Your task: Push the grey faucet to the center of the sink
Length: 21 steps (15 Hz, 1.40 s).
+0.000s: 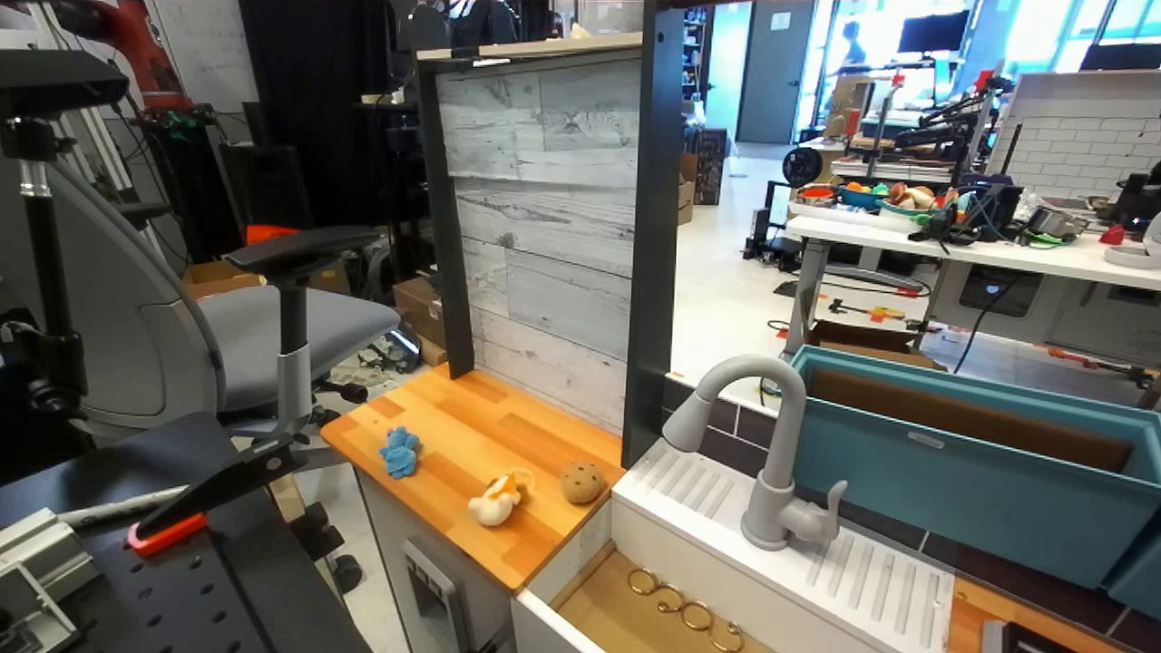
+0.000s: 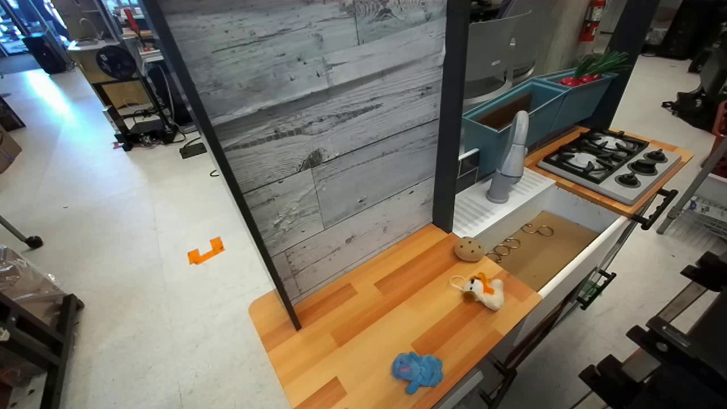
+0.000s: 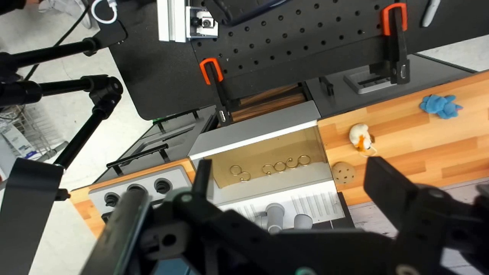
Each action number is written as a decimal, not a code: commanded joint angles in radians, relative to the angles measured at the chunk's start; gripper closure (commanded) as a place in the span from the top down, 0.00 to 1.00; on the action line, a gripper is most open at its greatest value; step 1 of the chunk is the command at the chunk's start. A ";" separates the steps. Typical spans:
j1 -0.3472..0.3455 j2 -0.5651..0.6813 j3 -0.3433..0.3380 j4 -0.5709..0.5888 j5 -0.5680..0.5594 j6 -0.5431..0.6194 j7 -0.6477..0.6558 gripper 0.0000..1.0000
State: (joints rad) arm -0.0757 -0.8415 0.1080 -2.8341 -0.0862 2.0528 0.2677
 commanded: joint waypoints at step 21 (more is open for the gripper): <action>-0.052 0.343 0.033 0.107 -0.048 0.343 0.120 1.00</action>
State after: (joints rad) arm -0.0919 -0.6242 0.1044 -2.7689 -0.0964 2.2921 0.3357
